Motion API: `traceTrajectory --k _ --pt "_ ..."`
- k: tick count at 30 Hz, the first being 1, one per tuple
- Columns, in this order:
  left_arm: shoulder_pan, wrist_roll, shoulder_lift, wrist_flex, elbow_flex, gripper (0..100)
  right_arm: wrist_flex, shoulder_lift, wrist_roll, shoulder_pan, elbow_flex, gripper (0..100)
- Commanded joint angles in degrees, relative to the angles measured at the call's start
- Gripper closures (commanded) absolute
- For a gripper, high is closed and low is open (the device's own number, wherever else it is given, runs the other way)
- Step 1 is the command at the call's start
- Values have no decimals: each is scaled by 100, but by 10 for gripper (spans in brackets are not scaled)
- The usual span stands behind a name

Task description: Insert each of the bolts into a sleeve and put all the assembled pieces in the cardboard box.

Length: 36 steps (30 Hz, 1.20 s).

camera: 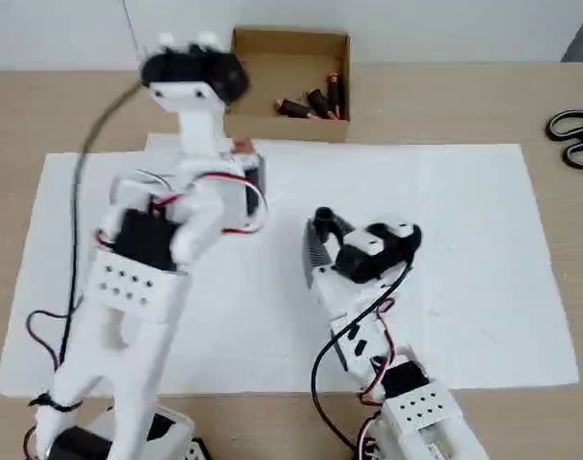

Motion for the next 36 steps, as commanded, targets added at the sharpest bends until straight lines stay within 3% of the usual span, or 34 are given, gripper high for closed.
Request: traceTrajectory --k 1,4,7,15,31,36 --pt "105 9 -844 -1908 1464 994 -145 -127 -44 -101 53 995" --pt "229 9 -1310 -2892 2360 994 -57 -127 -44 -110 53 995" --pt "352 9 -1688 -3341 2818 994 136 -127 -44 -119 53 995" --pt "607 9 -2268 -3349 2870 994 769 -127 -44 -734 53 995" --pt "738 9 -2312 -3385 3204 994 769 -136 -44 -760 53 995" --pt "1064 0 -2303 -3385 3319 994 769 -136 -44 -760 53 995"
